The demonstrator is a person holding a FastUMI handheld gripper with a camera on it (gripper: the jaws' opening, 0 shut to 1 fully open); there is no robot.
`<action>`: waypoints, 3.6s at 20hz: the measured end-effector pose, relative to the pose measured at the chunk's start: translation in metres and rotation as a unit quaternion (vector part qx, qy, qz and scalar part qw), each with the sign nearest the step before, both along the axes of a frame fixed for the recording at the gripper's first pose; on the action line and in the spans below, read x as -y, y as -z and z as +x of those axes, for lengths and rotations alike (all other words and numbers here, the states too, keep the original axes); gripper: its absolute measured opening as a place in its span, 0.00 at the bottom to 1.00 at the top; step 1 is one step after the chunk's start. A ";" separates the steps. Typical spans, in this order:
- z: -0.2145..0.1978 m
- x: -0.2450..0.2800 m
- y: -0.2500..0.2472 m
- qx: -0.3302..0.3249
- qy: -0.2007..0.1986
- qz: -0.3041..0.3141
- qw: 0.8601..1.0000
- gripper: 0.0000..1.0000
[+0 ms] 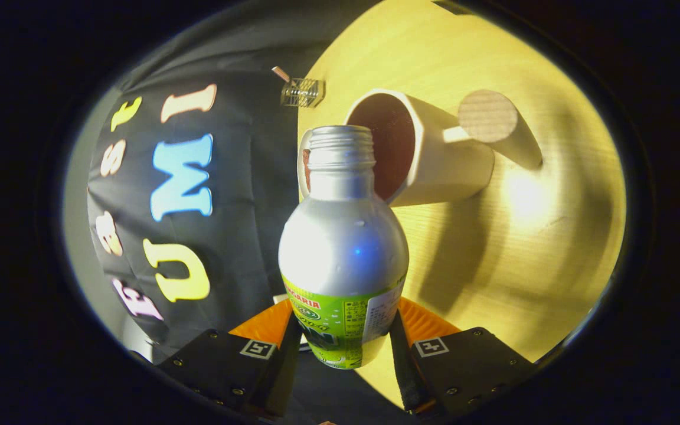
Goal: Take the bottle from table, then pour the juice into the cup, finally place the bottle on the coaster
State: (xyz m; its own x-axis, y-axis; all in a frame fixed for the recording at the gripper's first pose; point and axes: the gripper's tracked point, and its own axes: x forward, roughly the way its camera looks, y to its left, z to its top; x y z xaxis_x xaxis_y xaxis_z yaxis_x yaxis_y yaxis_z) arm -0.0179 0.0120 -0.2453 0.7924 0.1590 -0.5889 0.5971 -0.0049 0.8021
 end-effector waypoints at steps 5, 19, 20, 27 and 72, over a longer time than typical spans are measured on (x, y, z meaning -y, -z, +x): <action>0.000 -0.008 0.009 0.001 -0.059 -0.092 0.994 0.71; 0.023 -0.029 0.013 0.013 -0.186 -0.312 0.932 0.71; 0.027 -0.029 0.012 0.015 -0.191 -0.328 0.925 0.70; 0.054 -0.037 0.007 0.027 -0.216 -0.393 0.893 0.70; 0.179 -0.004 0.072 0.000 -0.262 -0.630 0.731 0.99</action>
State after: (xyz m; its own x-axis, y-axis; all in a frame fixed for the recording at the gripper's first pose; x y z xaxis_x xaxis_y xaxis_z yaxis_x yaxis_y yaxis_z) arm 0.1613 0.0164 -0.3169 0.8177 -0.2280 -0.5285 0.2521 0.9673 -0.0273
